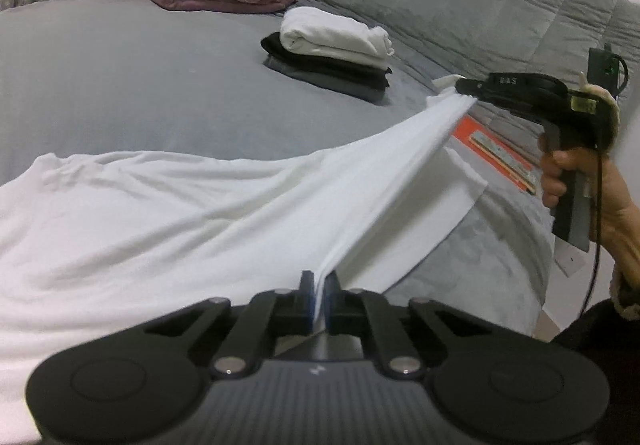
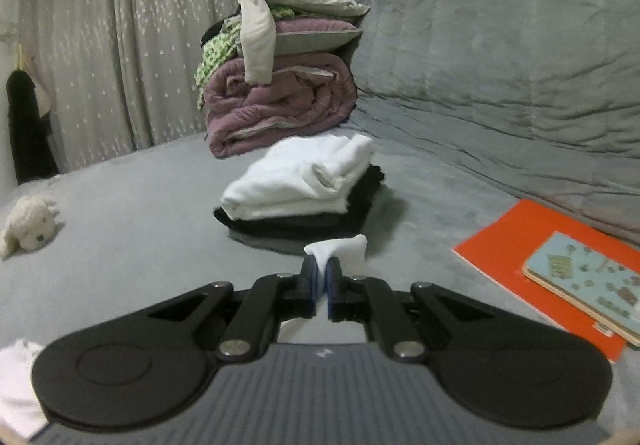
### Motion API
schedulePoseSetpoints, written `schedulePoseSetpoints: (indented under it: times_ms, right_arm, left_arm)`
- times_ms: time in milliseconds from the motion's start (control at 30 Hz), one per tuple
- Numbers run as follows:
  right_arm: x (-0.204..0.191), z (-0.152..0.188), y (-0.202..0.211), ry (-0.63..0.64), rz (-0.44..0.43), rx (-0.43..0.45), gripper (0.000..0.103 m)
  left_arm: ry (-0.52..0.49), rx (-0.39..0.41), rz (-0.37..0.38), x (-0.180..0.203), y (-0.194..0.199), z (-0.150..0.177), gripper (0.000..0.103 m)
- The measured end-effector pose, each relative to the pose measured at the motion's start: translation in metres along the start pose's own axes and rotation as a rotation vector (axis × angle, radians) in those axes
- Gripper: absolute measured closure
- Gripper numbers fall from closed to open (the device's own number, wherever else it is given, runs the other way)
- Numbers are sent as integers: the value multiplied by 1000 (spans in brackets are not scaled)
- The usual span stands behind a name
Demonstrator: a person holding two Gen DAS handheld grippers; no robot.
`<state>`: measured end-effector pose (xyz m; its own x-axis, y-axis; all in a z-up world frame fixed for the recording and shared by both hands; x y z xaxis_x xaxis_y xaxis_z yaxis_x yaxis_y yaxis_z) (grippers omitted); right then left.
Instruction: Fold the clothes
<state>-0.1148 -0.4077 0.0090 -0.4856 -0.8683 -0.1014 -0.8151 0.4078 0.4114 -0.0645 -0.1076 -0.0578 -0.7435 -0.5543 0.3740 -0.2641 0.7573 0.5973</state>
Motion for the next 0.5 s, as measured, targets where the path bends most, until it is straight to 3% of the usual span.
schedulePoseSetpoints:
  times_ms: [200, 333, 400, 467, 500]
  right_arm:
    - [20, 27, 5, 95, 29, -151, 98]
    - [34, 47, -1, 163, 123, -296, 98]
    - [38, 49, 0, 204, 186, -297, 95]
    - [41, 44, 2, 191, 192, -273, 85]
    - [42, 41, 3, 169, 176, -266, 85]
  left_arm:
    - [-23, -47, 22, 1, 1, 6, 100]
    - [-21, -89, 61, 0, 4, 8, 99]
    - [-18, -108, 73, -1, 6, 6, 97]
    - [-7, -107, 80, -4, 12, 4, 90]
    - [-1, -97, 79, -6, 16, 2, 87]
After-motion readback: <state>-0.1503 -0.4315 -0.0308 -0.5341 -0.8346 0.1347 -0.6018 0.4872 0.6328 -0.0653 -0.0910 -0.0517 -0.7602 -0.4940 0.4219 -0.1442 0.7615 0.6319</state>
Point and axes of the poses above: each gripper's, at about its wrist camera, not at the fingertips, and y roughly against the way its jaws point, x to its right, z to its underside, the point moved 3 cm from there along -y, roughly the way its jaws point, and after that the axes turned 5 degrees about z, right-handed, at the moved point
